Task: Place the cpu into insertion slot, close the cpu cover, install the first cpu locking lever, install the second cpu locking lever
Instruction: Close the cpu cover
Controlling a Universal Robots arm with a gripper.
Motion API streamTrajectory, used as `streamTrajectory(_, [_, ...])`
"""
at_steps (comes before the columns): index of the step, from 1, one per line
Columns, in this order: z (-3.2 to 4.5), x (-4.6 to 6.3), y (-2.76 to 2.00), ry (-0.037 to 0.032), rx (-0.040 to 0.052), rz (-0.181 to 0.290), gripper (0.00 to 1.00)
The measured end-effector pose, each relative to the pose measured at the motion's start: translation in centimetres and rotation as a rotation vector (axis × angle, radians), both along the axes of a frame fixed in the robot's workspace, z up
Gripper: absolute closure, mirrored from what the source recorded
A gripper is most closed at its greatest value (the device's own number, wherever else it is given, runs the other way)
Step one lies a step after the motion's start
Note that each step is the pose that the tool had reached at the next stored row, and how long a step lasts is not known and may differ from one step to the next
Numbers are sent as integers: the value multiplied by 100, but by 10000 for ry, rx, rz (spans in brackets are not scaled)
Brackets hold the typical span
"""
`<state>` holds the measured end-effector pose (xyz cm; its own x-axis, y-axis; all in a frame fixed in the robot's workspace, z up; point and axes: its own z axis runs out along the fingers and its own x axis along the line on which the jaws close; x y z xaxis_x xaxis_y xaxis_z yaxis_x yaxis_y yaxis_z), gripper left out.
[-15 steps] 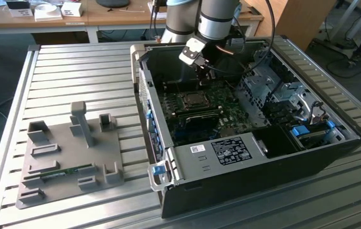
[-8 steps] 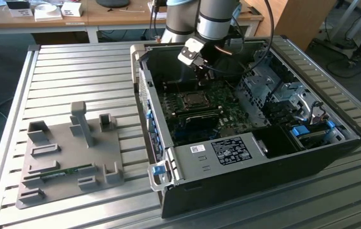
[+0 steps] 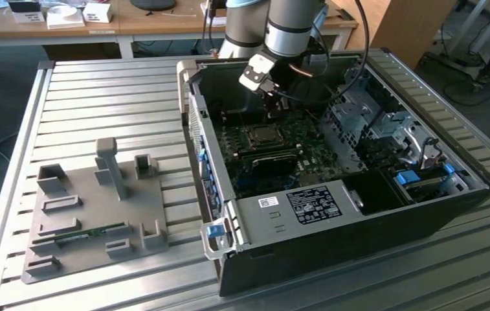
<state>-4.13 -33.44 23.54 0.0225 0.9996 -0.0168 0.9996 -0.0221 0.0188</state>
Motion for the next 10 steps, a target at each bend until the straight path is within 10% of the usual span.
streamTrajectory(10, [-56, -38, -7, -1, -1, -1, 89])
